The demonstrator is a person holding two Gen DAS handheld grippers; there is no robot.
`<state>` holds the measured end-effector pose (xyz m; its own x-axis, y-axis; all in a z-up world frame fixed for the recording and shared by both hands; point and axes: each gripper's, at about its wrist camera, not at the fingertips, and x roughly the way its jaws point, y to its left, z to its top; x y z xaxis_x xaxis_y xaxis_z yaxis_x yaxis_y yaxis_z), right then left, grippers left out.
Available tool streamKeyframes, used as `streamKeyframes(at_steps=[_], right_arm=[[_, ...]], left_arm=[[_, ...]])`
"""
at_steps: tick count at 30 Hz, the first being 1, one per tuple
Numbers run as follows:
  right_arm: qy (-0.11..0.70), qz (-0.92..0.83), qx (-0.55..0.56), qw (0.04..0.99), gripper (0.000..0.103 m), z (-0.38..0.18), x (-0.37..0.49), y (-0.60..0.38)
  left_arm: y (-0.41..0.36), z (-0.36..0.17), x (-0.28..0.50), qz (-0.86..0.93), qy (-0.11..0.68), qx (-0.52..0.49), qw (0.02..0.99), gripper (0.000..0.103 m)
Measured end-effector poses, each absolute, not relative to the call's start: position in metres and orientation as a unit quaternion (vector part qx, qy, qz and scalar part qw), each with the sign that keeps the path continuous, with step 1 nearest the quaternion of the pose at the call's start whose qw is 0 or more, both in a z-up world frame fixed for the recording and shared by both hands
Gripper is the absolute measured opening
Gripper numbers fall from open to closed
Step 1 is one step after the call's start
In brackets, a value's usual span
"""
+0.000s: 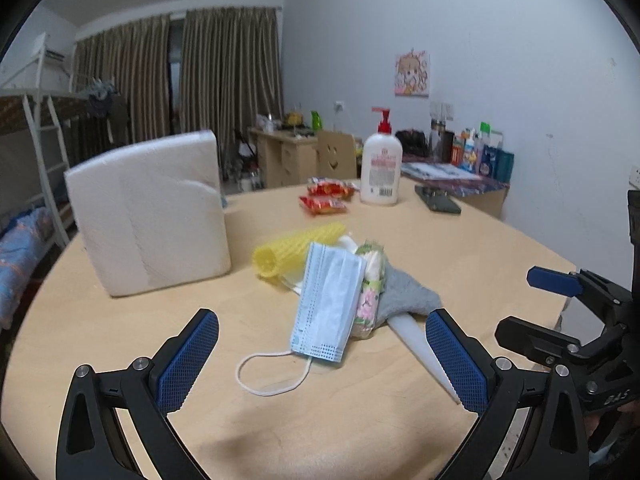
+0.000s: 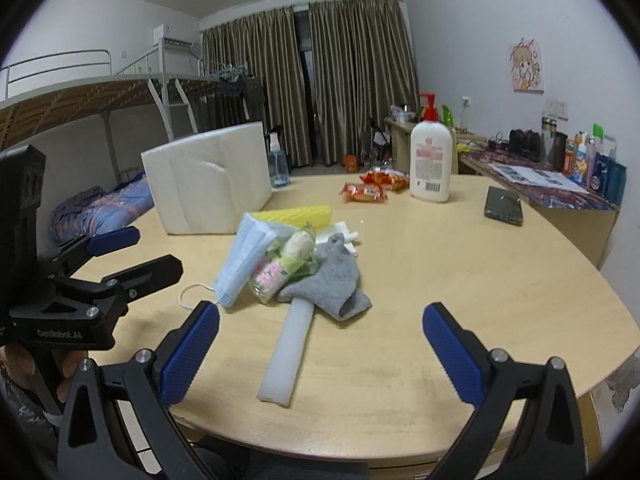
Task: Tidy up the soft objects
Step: 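Close the left tool on the blue face mask while the right tool grasps the white foam tube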
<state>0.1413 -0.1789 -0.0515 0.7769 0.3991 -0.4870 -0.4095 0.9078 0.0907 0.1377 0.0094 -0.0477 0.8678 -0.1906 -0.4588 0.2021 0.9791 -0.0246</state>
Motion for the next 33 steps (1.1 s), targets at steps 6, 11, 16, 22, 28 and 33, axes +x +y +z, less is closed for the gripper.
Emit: streamKeyframes(at_steps=[6, 11, 16, 22, 28, 33], right_arm=[[0.283, 0.229, -0.011, 0.931, 0.102, -0.062, 0.155, -0.175], [0.306, 0.247, -0.014, 0.920, 0.095, -0.072, 0.163, -0.167], [0.330, 0.249, -0.030, 0.910, 0.087, -0.081, 0.169, -0.161], [0.344, 0.264, -0.047, 0.900, 0.071, -0.086, 0.170, -0.151], [0.358, 0.263, -0.065, 0.894, 0.062, -0.091, 0.173, -0.143], [0.358, 0.257, -0.080, 0.894, 0.045, -0.090, 0.172, -0.138]], left_arm=[[0.008, -0.065, 0.168, -0.119, 0.277, 0.012, 0.953, 0.095], [0.009, -0.074, 0.187, -0.134, 0.306, 0.012, 0.943, 0.085], [0.007, -0.082, 0.203, -0.145, 0.330, 0.016, 0.933, 0.077], [0.001, -0.088, 0.219, -0.154, 0.359, 0.021, 0.920, 0.065], [-0.001, -0.097, 0.228, -0.150, 0.392, 0.021, 0.907, 0.050], [-0.001, -0.100, 0.229, -0.152, 0.401, 0.022, 0.903, 0.037]])
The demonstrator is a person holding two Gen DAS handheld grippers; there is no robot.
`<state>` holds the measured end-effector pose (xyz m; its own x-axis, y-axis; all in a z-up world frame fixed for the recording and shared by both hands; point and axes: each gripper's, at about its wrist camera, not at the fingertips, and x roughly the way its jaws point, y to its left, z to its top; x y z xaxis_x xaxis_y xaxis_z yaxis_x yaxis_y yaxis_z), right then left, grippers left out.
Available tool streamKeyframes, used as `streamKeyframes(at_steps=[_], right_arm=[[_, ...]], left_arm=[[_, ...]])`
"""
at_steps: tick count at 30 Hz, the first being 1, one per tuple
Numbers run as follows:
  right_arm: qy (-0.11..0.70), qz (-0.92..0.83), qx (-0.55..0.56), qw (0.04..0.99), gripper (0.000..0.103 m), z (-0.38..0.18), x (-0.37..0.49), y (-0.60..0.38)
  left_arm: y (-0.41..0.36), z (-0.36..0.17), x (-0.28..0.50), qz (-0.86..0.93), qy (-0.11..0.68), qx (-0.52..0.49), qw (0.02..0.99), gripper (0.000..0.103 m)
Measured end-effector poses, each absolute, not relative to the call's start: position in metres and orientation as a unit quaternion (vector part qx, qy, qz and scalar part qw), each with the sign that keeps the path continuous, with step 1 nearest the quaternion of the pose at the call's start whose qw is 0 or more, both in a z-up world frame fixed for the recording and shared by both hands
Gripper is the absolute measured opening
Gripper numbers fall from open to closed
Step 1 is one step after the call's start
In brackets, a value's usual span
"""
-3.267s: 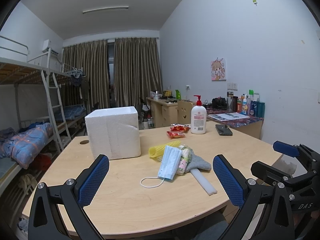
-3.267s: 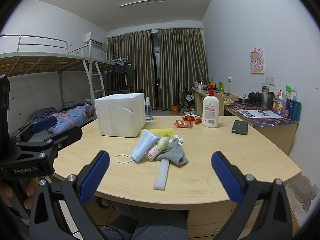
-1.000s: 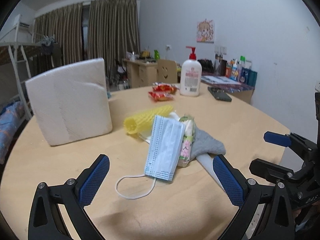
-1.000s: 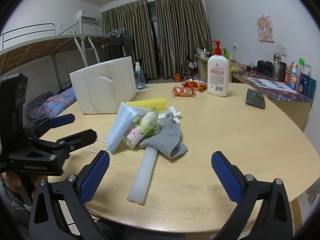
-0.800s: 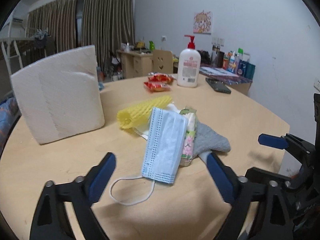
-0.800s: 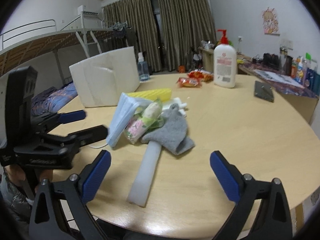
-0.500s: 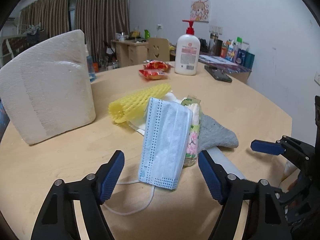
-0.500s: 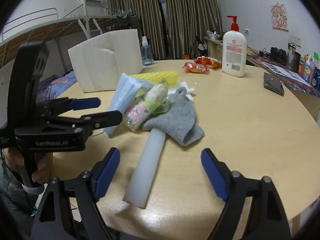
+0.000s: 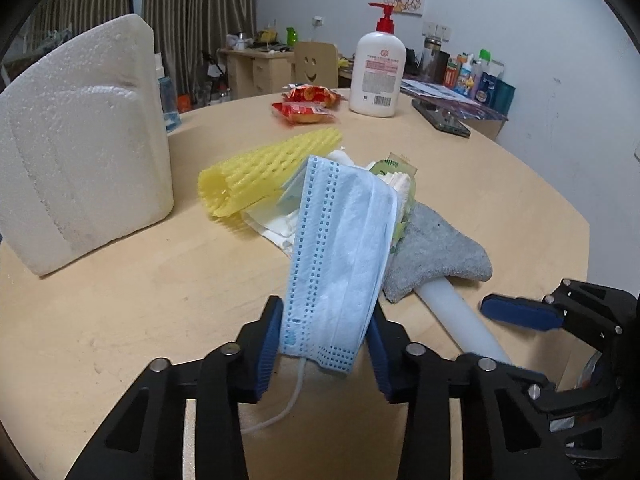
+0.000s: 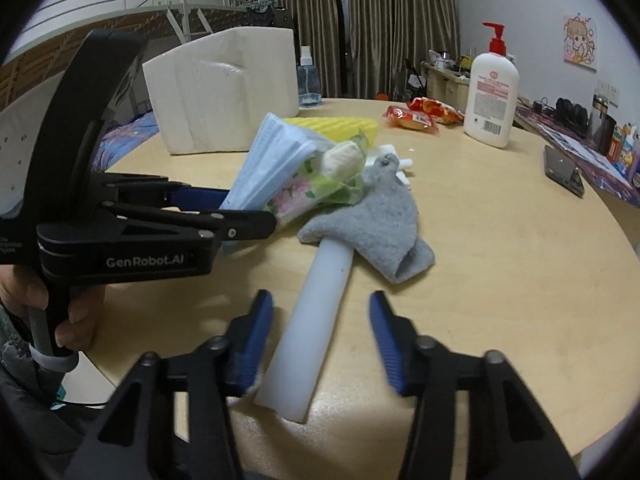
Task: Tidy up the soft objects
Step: 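Close the left tool on the blue face mask while the right tool grasps the white foam tube, then lift and carry the mask and foam tube over the white foam box with both tools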
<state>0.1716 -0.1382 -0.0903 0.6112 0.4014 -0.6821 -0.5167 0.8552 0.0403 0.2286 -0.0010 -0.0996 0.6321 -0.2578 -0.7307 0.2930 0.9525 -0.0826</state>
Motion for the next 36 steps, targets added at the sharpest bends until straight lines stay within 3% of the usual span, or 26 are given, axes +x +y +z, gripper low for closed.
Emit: streamKeyframes(at_steps=[5, 9, 36], right_arm=[[0.361, 0.261, -0.094, 0.890, 0.028, -0.089, 0.171, -0.136], [0.358, 0.260, -0.105, 0.890, 0.025, -0.090, 0.171, -0.134], [0.274, 0.292, -0.035, 0.916, 0.022, -0.036, 0.137, -0.158]], left_arm=[[0.001, -0.097, 0.226, -0.156, 0.393, 0.016, 0.906, 0.017], [0.002, -0.095, 0.223, -0.168, 0.387, 0.012, 0.907, 0.008], [0.025, -0.017, 0.146, -0.168, 0.261, 0.001, 0.951, 0.008]])
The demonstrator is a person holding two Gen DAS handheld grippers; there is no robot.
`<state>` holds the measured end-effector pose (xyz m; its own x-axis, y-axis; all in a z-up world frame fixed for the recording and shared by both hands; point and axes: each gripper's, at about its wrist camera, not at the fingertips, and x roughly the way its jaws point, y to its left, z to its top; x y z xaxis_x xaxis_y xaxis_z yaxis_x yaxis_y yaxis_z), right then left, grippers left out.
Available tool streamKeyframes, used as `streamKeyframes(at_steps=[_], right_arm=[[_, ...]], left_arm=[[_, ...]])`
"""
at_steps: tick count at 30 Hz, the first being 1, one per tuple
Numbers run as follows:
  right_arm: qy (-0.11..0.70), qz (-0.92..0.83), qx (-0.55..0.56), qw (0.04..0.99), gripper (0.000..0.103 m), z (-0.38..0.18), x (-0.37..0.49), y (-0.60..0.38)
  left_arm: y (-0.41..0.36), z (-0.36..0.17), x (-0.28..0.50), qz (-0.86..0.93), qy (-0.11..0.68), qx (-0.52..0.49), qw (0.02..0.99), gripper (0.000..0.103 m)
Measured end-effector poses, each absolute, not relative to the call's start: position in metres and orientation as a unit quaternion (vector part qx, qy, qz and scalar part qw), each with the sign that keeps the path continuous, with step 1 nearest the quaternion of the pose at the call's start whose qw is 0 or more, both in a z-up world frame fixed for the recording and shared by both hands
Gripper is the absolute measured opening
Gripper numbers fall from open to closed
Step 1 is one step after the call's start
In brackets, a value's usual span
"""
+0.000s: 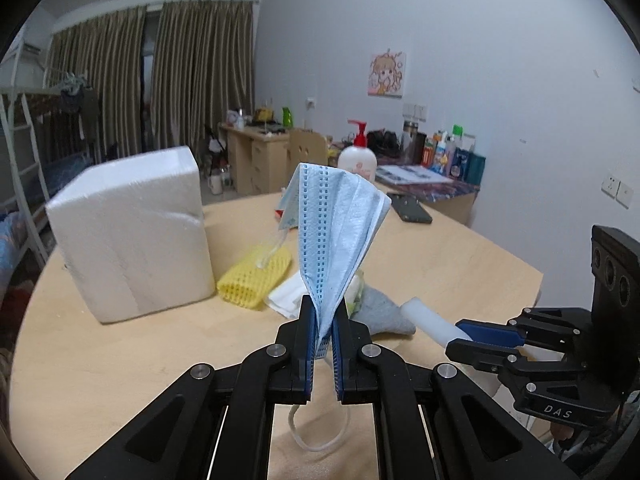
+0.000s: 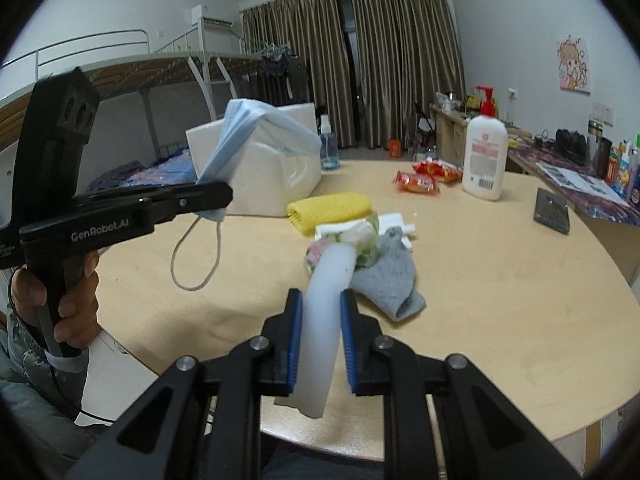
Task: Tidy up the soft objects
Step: 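Lift and carry the mask and foam tube over the white foam box with both tools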
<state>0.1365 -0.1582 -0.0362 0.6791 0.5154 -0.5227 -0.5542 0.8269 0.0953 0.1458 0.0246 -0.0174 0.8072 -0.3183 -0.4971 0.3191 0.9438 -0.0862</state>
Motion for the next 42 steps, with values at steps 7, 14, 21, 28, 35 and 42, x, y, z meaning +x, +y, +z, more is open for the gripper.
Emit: streamKeyframes(at_steps=[7, 14, 21, 28, 35, 42], right_arm=[[0.242, 0.294, -0.023, 0.924, 0.022, -0.021, 0.127, -0.163], [0.209, 0.306, -0.021, 0.929, 0.022, -0.003, 0.117, -0.160], [0.175, 0.324, -0.023, 0.930, 0.022, 0.018, 0.111, -0.152], [0.154, 0.345, -0.026, 0.925, 0.022, 0.030, 0.113, -0.138], [0.143, 0.368, -0.031, 0.918, 0.022, 0.041, 0.129, -0.117], [0.138, 0.387, -0.038, 0.911, 0.022, 0.054, 0.146, -0.095]], left_arm=[[0.033, 0.000, 0.117, -0.141, 0.230, 0.001, 0.963, 0.008], [0.034, 0.019, 0.093, -0.114, 0.200, 0.006, 0.973, 0.008], [0.041, 0.039, 0.069, -0.080, 0.170, 0.011, 0.982, 0.008], [0.054, 0.052, 0.054, -0.042, 0.148, 0.010, 0.988, 0.008], [0.068, 0.062, 0.055, -0.007, 0.138, 0.010, 0.990, 0.008], [0.083, 0.071, 0.068, 0.021, 0.139, 0.007, 0.990, 0.008]])
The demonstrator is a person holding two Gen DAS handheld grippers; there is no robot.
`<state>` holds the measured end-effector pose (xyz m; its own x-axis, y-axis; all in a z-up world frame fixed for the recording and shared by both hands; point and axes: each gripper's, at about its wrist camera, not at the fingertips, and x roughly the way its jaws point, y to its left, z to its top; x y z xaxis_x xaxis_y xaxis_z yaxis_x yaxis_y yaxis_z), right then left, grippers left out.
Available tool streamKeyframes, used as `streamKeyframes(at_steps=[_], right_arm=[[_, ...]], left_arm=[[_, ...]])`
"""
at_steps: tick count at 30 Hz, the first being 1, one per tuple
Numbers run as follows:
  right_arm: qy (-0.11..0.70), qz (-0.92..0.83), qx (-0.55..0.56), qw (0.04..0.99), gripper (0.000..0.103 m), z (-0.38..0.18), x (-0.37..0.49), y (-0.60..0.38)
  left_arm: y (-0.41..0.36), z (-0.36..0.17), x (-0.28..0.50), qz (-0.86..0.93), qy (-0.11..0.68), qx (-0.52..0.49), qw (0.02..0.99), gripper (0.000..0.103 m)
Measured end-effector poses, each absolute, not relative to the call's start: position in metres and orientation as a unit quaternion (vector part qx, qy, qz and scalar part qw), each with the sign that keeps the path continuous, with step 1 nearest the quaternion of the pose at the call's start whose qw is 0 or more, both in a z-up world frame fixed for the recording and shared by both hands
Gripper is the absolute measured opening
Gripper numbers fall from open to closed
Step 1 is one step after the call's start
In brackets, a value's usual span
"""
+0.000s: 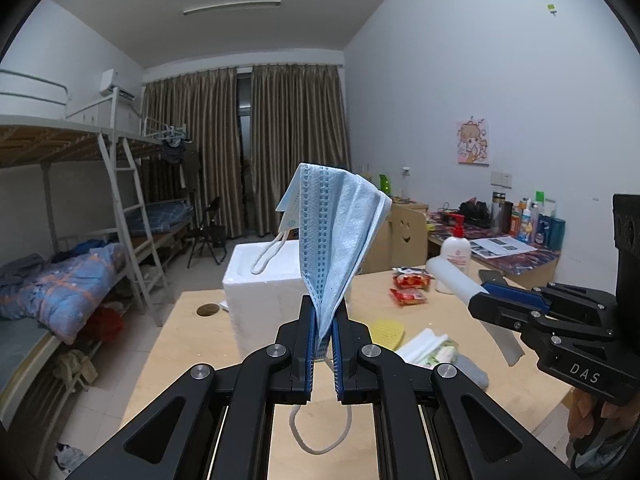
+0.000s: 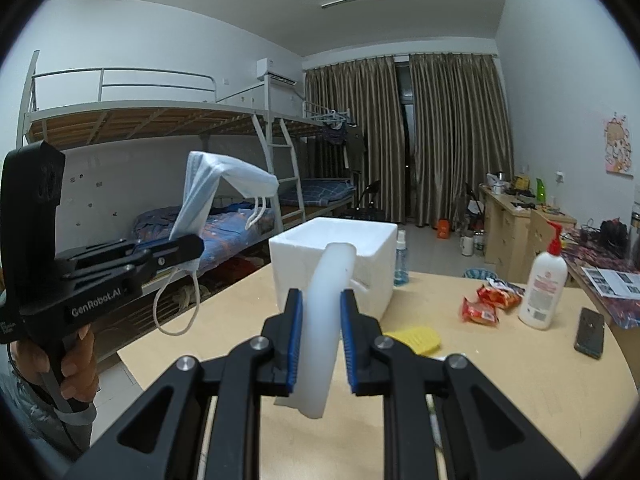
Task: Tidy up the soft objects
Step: 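Lift and carry the mask and foam tube over the white foam box with both tools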
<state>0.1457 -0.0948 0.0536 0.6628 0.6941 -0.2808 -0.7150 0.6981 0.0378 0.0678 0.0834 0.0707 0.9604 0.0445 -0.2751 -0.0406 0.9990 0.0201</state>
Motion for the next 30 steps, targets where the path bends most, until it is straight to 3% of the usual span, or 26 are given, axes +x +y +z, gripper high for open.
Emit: streamKeyframes(at_steps=[30], right_arm=[[0.165, 0.402, -0.078, 0.898, 0.022, 0.098, 0.232, -0.009]], left_arm=[[0.144, 0.090, 0.200, 0.028, 0.192, -0.010, 0.981, 0.008]])
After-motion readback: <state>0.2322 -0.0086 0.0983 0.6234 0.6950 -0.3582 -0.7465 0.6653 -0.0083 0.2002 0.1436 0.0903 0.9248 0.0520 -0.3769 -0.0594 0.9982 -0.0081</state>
